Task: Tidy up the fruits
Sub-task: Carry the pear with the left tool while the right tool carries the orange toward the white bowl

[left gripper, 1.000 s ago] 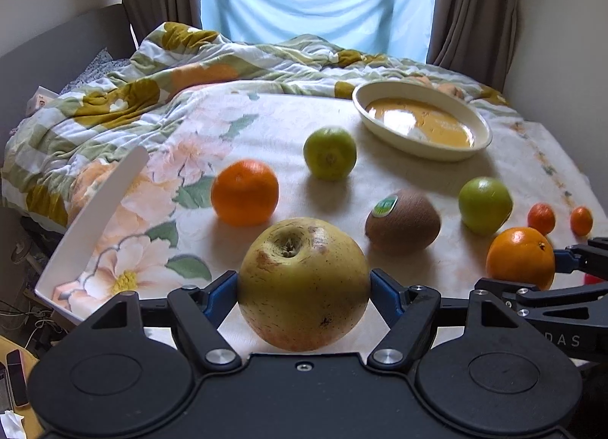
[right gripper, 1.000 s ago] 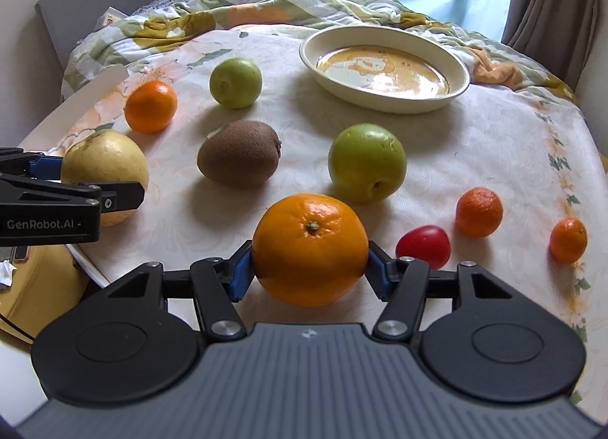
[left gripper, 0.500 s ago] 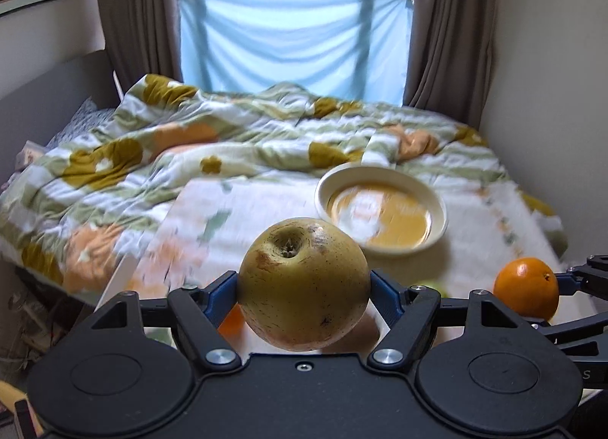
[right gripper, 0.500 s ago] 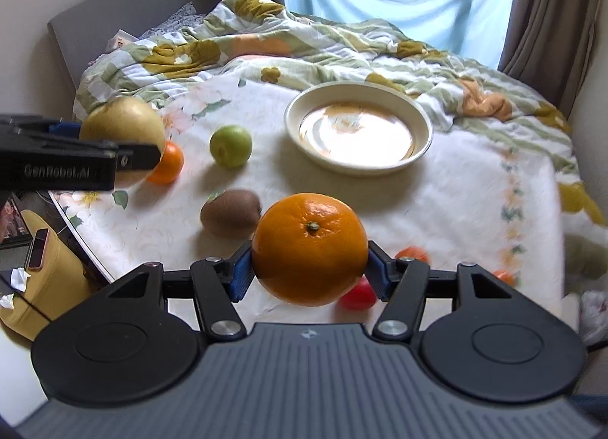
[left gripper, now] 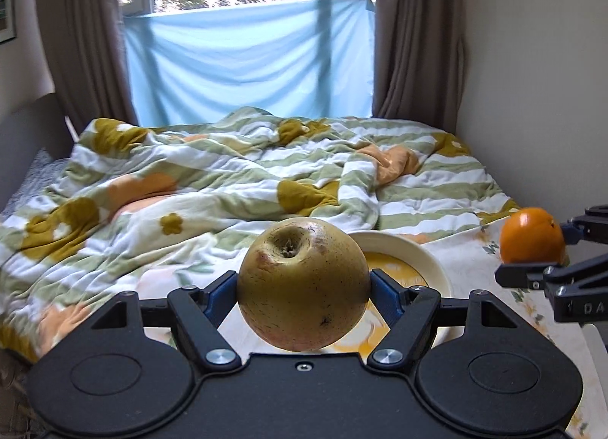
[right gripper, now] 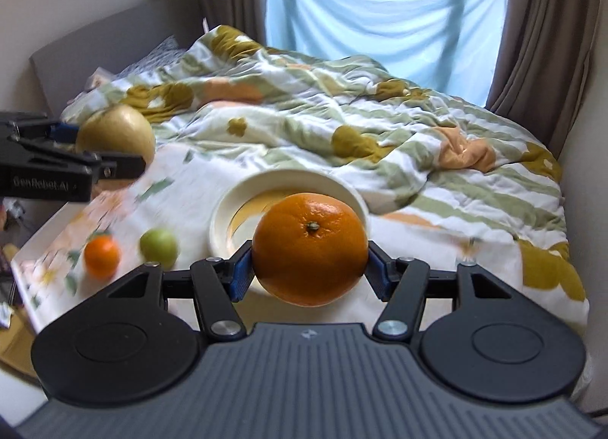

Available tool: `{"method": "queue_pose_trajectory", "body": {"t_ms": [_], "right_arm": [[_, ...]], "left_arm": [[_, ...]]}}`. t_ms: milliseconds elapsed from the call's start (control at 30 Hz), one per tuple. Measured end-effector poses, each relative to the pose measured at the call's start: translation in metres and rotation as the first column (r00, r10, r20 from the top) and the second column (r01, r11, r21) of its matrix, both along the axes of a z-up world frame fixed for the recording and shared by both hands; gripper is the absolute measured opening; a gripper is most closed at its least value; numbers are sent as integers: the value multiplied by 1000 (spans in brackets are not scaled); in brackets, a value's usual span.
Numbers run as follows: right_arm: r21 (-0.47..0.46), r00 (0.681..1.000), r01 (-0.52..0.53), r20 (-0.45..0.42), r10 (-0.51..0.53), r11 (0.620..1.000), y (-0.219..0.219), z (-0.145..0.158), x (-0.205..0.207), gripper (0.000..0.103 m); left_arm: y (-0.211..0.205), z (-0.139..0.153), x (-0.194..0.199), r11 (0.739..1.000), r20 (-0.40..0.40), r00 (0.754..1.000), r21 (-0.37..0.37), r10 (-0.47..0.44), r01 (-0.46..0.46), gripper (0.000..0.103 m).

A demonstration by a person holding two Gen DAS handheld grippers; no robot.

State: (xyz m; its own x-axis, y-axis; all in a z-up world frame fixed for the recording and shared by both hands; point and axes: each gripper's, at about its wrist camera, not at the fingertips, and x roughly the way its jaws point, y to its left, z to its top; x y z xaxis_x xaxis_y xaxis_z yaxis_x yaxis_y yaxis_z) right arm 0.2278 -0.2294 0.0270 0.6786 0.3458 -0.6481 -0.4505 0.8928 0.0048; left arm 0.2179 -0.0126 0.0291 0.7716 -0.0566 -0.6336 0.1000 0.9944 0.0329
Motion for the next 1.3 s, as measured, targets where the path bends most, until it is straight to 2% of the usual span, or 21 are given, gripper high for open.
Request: {"method": "queue_pose_trajectory", "body": {"t_ms": [233, 533, 700, 967, 1033, 1067, 1133, 1300], "right_arm": [[57, 997, 72, -37, -70, 996, -1, -14, 56, 75], [55, 987, 137, -90, -132, 989, -3, -40, 102, 75], [42, 982, 163, -102, -158, 986, -10, -49, 117, 75], [40, 975, 197, -115, -192, 980, -19, -55, 122, 75], [38, 973, 207, -116, -201, 978, -20, -55, 123, 75], [38, 972, 211, -117, -205, 977, -21, -54, 122, 75], [39, 970, 219, -119, -213, 975, -22, -52, 122, 75], [30, 971, 220, -106, -216, 975, -25, -42, 117, 75]], "left_arm": [[-12, -32, 67, 997, -69, 995, -13, -76, 75, 78], [-41, -80, 133, 987, -145, 977, 15, -156, 160, 78], [-54, -102, 151, 977, -175, 963, 30, -203, 211, 78], [-67, -117, 154, 958, -198, 947, 81, -254, 274, 79], [-67, -117, 151, 954, -180, 948, 102, -261, 282, 82], [-67, -112, 149, 951, -159, 951, 120, -265, 285, 89], [-67, -99, 143, 946, -131, 952, 137, -276, 293, 94], [-51, -68, 123, 956, -101, 962, 127, -252, 264, 100]]}}
